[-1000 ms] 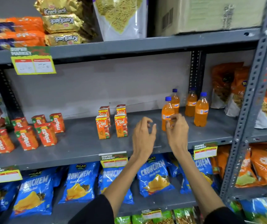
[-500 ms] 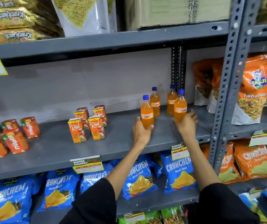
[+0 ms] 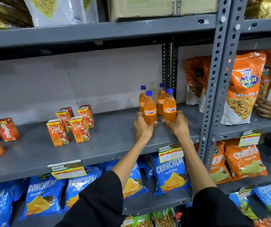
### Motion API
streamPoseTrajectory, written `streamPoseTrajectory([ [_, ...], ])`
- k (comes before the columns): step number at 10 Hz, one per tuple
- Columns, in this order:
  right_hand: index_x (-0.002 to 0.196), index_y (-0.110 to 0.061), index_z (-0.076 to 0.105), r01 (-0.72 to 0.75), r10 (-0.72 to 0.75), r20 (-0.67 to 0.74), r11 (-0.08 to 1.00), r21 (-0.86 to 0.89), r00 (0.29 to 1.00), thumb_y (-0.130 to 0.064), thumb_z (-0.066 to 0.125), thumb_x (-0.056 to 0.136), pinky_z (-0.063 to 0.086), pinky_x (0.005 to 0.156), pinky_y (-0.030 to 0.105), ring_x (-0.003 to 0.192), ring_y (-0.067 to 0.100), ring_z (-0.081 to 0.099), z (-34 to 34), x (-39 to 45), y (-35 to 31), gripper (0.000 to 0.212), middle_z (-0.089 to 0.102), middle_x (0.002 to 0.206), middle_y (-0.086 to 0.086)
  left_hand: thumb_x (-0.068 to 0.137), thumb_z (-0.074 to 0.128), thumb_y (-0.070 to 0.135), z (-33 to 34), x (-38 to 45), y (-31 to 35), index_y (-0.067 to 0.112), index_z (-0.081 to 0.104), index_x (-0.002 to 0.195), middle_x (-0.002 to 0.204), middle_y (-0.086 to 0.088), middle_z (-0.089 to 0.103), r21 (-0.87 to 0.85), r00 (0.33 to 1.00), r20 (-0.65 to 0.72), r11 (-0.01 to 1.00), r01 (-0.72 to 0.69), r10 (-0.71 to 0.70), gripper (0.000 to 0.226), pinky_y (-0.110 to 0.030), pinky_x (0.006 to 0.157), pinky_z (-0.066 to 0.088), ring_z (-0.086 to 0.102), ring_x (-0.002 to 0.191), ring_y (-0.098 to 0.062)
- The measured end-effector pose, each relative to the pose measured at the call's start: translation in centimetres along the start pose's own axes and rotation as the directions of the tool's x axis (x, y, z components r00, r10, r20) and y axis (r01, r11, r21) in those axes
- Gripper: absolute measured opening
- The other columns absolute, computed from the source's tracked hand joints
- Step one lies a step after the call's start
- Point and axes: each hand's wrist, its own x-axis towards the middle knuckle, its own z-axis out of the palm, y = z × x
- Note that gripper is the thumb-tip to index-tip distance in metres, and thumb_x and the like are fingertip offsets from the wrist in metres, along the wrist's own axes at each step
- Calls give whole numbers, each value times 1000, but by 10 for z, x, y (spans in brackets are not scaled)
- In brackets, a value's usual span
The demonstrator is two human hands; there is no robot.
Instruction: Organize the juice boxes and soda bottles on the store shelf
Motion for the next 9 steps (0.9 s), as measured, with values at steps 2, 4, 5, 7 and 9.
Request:
streamPoseTrajectory([
  [2,127,-8,42,-33,32,-33,999,-19,999,-32,80,77,45,104,50,128,37,50,1,-4,-3,67,55,133,18,79,85,29,-1,-3,-3,15,48,125,130,-10,65,2,1000,-9,1000,-16,16,60,-40,92,53,64,116,-28],
  [4,131,-9,41,-44,44,-7,999,-21,999,-33,79,78,44,104,49,129,37,49,1,-2,-3,69,53,136,18,79,86,29,0,-3,-4,16,48,124,129,-9,66,2,1000,-12,1000,-22,22,60,-42,94,54,65,115,-28],
  [5,130,-9,41,-36,36,-14,999,-25,999,-32,78,79,44,104,50,129,37,49,1,-1,-3,67,54,136,18,79,85,30,0,-3,-4,16,48,124,129,-9,66,15,999,-17,999,-30,31,60,-43,94,55,66,114,-28],
  [7,131,-7,41,-38,36,-31,998,-46,999,-32,80,78,43,105,49,130,37,48,1,-6,-7,70,53,136,18,80,85,30,0,-2,-3,16,47,126,131,-9,65,3,1000,-1,1000,-9,9,62,-44,96,54,64,117,-29],
  [9,139,-3,35,-18,16,-126,1000,-20,992,-32,81,76,44,103,47,130,39,49,-1,-26,-14,83,51,136,23,77,87,30,-6,-2,-2,16,44,129,133,-9,62,-86,997,59,995,49,-44,69,-34,95,47,60,123,-27],
])
